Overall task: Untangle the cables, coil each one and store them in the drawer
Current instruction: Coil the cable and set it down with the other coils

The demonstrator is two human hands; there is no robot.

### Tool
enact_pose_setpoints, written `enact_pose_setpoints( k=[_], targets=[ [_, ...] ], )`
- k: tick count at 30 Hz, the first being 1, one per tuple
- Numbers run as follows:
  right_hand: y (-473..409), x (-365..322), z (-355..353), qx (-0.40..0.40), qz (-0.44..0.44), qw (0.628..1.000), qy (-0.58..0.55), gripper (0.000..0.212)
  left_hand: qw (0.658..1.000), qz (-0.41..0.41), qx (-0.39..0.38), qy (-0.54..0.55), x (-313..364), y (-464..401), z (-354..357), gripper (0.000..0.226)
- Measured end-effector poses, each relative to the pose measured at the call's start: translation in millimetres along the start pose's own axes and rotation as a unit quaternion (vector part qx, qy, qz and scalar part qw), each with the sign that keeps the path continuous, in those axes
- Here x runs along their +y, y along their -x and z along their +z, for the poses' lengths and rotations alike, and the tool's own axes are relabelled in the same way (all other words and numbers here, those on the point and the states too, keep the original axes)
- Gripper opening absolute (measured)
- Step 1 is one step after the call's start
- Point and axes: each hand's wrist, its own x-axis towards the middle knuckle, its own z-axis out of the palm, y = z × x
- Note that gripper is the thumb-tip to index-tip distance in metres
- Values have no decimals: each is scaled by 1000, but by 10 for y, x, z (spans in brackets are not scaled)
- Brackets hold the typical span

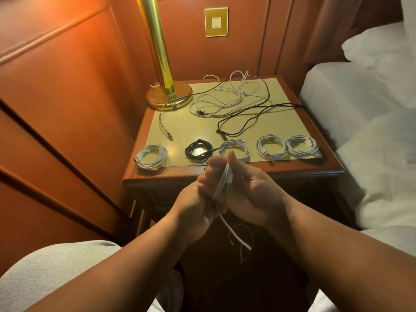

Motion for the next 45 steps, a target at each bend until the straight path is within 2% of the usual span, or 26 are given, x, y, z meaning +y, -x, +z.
enact_pose_setpoints(
  k=[4, 6, 8, 9, 11, 12, 13, 16, 17, 18, 19, 20, 22, 23, 25, 27, 30, 33, 35, 36, 37, 38, 40, 42, 43, 45],
  targets=[
    [-23, -182, 49, 34, -87, 978, 184, 43, 993, -92, -61, -52, 25, -1, -63, 28],
    [-13, -267, 38, 68, -105, 919, 373, 40, 984, -103, -93, -112, 42, -12, -86, 20],
    [1, -304, 47, 101, -93, 791, 596, 25, 965, -75, -88, -233, 70, -30, -105, 17],
    [7, -293, 29, 101, -78, 717, 686, 16, 941, -47, -72, -329, 100, -34, -112, 15],
    [17, -227, -12, 90, -38, 564, 820, 11, 863, 28, -39, -502, 144, -33, -141, 11],
    [19, -181, -40, 90, -19, 510, 855, 12, 830, 68, -28, -553, 164, -27, -160, 10],
    [17, -138, -61, 94, -3, 483, 871, 13, 805, 104, -18, -584, 185, -16, -171, 10],
    [39, -124, -49, 116, 28, 508, 853, 20, 745, 183, 6, -641, 213, -21, -231, 13],
    [27, -134, -24, 134, 47, 536, 832, 22, 742, 203, 10, -639, 216, -31, -251, 14],
    [16, -137, -6, 156, 73, 588, 791, 21, 751, 216, 12, -624, 222, -39, -269, 15],
    [7, -143, -7, 161, 107, 630, 752, 21, 772, 218, 10, -597, 231, -53, -290, 14],
    [-5, -149, 1, 180, 155, 705, 668, 26, 799, 213, 1, -563, 245, -64, -305, 14],
    [15, -166, 20, 160, 214, 844, 466, 43, 856, 181, -18, -484, 254, -89, -329, 14],
    [27, -164, 6, 133, 224, 898, 355, 49, 891, 161, -25, -424, 255, -87, -325, 16],
    [43, -157, -2, 59, 201, 958, 198, 53, 953, 121, -41, -276, 225, -84, -305, 23],
    [41, -163, 12, 8, 159, 982, 102, 51, 984, 84, -60, -146, 160, -90, -264, 29],
    [41, -181, 60, -8, 79, 997, 20, 43, 996, 17, -62, -59, 80, -69, -149, 27],
    [21, -206, 57, 34, -28, 998, 49, 34, 995, -46, -65, -53, 8, -47, -83, 18],
    [9, -236, 39, 63, -90, 984, 139, 33, 993, -72, -74, -64, -28, -46, -71, 21],
    [3, -245, 19, 80, -114, 965, 223, 35, 992, -80, -76, -64, -29, -48, -70, 22],
    [-6, -241, -5, 100, -136, 926, 337, 36, 991, -85, -83, -62, -17, -46, -60, 23],
    [-8, -225, -23, 115, -156, 863, 467, 35, 989, -84, -91, -76, -9, -51, -65, 23],
    [-19, -171, -59, 117, -168, 705, 679, 26, 975, -77, -95, -185, 18, -51, -80, 18],
    [-25, -123, -86, 100, -140, 569, 804, 20, 945, -82, -91, -304, 36, -46, -112, 17],
    [-22, -114, -90, 99, -125, 518, 840, 20, 934, -85, -82, -336, 48, -51, -124, 17],
    [-4, -116, -75, 118, -85, 454, 879, 23, 907, -54, -56, -414, 86, -61, -143, 15]
  ],
)
